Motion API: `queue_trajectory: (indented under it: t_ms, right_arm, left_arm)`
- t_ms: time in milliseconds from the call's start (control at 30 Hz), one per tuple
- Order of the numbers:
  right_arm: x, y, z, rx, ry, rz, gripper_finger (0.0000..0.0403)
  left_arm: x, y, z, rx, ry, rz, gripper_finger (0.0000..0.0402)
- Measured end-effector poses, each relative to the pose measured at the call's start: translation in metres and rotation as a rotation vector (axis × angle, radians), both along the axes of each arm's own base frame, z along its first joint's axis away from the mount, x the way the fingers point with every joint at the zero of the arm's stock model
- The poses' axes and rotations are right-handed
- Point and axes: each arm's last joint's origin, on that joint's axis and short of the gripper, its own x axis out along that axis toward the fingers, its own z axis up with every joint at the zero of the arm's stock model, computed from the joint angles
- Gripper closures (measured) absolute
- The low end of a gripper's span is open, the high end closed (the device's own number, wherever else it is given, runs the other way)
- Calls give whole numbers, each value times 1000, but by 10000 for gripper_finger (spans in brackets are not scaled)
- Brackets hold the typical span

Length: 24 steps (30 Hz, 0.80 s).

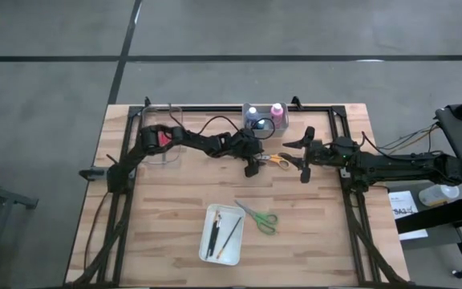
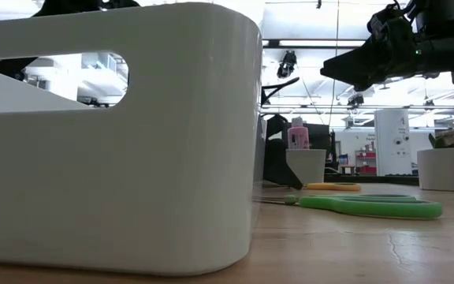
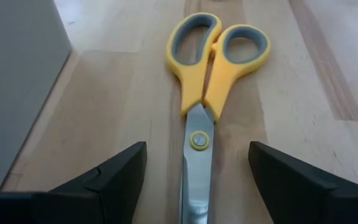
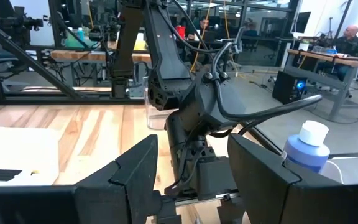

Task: Pick & Place Paint Supplies
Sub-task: Put the yellow scissor into the transparent bin

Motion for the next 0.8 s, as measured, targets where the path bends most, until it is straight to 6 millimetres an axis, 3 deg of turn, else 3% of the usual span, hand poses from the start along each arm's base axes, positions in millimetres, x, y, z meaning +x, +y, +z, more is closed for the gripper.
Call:
queue_trajectory:
  t_ms: [433, 800]
  right_arm:
    - [0, 0, 0, 0, 1, 0, 209]
    - [0, 0, 0, 0, 0, -1, 209]
  left_arm:
    - [-2, 0, -1, 8, 27, -11, 187]
    - [-2, -1, -1, 7, 35, -16, 289]
